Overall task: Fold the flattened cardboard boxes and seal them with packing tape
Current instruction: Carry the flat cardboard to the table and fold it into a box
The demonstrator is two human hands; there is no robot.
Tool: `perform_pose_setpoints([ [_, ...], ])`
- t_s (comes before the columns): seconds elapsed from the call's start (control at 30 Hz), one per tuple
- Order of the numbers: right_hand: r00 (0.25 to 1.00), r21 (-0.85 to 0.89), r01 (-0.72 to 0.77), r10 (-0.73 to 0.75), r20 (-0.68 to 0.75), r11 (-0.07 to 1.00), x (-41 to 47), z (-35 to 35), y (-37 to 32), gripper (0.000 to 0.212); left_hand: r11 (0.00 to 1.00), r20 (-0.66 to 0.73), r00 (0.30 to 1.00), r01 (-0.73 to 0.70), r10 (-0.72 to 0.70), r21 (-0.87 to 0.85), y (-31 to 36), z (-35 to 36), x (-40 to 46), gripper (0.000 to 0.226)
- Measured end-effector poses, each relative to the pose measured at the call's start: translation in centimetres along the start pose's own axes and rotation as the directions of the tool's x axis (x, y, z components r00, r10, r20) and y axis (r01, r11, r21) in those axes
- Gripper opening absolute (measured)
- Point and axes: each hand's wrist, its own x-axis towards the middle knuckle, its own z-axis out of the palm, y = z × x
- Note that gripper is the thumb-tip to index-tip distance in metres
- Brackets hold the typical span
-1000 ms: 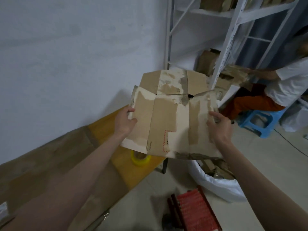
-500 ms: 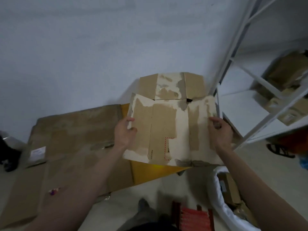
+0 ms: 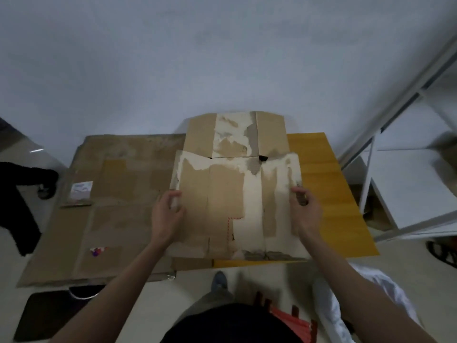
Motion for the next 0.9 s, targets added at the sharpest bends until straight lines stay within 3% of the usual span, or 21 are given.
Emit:
perform_pose_setpoints([
  [0.23,0.992,0.065,-0.03,0.022,0.121,0.997,-1.4,6.7,0.2,0.011,0.997,-0.044,0.997,0.067,-0.068,-0.037,-6.0,-2.7,1.3,0.045],
  [0.5,0.95,0.047,-0.086,0.068,0.304,0.995,-1.8,12.6,0.5,0.024,0.988,-0.115,0.986,0.133,-0.124,0.079,-10.0,-5.2,2.8,0.044],
  [0.67,0.905,-0.014,-0.112,0.107,0.412,0.994,-1.8,15.6,0.9,0.033,0.959,-0.131,0.963,0.251,-0.234,0.128,-11.7,-5.9,4.3,0.045],
  [0.9,0.771,-0.101,-0.253,0.264,0.58,0.962,-2.1,16.9,3.7,0.051,0.951,-0.049,0.961,0.277,-0.273,0.134,-13.4,-5.0,5.3,0.047],
])
